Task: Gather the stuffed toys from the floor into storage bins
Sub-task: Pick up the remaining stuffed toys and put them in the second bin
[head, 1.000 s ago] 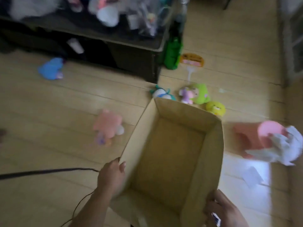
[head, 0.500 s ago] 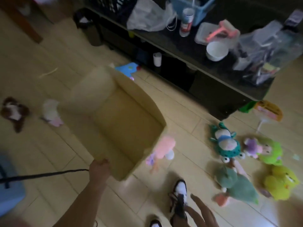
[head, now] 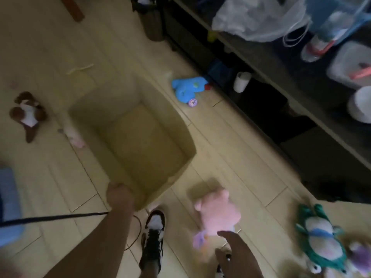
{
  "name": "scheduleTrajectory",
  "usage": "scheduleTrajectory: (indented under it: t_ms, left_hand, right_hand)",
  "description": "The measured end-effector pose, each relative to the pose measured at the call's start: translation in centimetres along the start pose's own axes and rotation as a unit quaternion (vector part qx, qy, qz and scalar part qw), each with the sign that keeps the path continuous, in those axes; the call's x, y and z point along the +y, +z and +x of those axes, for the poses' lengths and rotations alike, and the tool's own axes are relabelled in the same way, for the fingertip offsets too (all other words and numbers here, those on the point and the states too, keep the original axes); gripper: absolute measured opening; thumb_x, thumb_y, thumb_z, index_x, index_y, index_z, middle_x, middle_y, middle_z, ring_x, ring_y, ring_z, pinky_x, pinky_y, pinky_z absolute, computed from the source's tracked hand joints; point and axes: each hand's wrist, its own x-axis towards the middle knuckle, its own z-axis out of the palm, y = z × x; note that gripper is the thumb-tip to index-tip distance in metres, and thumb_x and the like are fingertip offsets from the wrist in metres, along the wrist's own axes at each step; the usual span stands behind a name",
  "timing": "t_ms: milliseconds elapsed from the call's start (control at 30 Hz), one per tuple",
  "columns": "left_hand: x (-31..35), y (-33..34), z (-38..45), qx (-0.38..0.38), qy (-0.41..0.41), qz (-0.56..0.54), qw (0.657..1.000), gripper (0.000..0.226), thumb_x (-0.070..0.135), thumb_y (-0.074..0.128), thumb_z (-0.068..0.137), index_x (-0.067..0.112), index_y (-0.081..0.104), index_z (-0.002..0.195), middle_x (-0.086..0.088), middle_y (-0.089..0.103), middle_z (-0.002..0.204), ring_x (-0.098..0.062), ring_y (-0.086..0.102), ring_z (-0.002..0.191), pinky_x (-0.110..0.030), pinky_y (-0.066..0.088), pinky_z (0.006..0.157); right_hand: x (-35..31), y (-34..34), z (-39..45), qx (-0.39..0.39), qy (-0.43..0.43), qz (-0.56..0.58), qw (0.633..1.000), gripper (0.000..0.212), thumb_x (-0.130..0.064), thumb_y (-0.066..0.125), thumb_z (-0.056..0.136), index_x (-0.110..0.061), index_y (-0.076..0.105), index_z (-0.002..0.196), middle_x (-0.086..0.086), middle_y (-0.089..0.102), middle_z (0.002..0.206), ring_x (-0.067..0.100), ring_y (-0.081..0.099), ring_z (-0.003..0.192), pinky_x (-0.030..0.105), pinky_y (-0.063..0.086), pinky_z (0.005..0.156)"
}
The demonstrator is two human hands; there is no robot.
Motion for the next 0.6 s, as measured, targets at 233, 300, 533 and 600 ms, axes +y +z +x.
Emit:
scheduleTrajectory:
  t_ms: [233, 300, 533, 600]
  left_hand:
    - [3.7, -1.0, 14.9, 0.053, 0.255, 0.371, 0.891, 0.031, 0.014, 0.052, 0.093, 0.014, 0.061, 0.122, -0.024, 0.063, 0.108, -0.039, 0.05, 0.114, -0.056, 0.023, 0.107]
    - [5.8, -0.1, 18.9, 0.022, 0.353, 0.447, 0.822, 0.037, 0.01, 0.056, 0.087, 0.019, 0.063, 0.122, -0.018, 0.065, 0.11, -0.034, 0.05, 0.118, -0.059, 0.017, 0.108]
    - [9.8, 6.3, 24.8, -0.089, 0.562, 0.545, 0.616, 0.036, 0.026, 0.052, 0.091, 0.039, 0.059, 0.124, -0.008, 0.068, 0.108, -0.03, 0.059, 0.106, -0.049, 0.037, 0.1]
    - [9.4, 8.3, 25.2, -0.116, 0.568, 0.518, 0.629, 0.032, 0.034, 0.047, 0.095, 0.038, 0.057, 0.125, -0.008, 0.067, 0.11, -0.033, 0.061, 0.098, -0.041, 0.048, 0.083]
  right_hand:
    - [-3.5, 3.3, 7.6, -0.108, 0.023, 0.088, 0.99, 0.072, -0.048, 0.073, 0.072, -0.03, 0.053, 0.139, -0.013, 0.073, 0.112, -0.008, 0.066, 0.09, 0.002, 0.04, 0.071]
    - [-2.2, 5.8, 10.3, -0.169, 0.023, 0.002, 0.985, 0.107, -0.071, 0.073, 0.051, -0.04, 0.032, 0.145, -0.023, 0.072, 0.102, -0.014, 0.066, 0.085, -0.002, 0.039, 0.073]
    - [-2.7, 11.9, 18.7, -0.148, -0.008, -0.211, 0.966, 0.105, -0.047, 0.079, 0.073, -0.022, 0.018, 0.155, 0.006, 0.031, 0.161, 0.034, 0.037, 0.146, 0.058, 0.054, 0.096]
    - [-1.5, 13.9, 19.3, -0.205, -0.001, -0.234, 0.95, 0.098, -0.042, 0.064, 0.089, -0.023, -0.001, 0.16, 0.006, 0.002, 0.169, 0.037, 0.01, 0.155, 0.067, 0.038, 0.109]
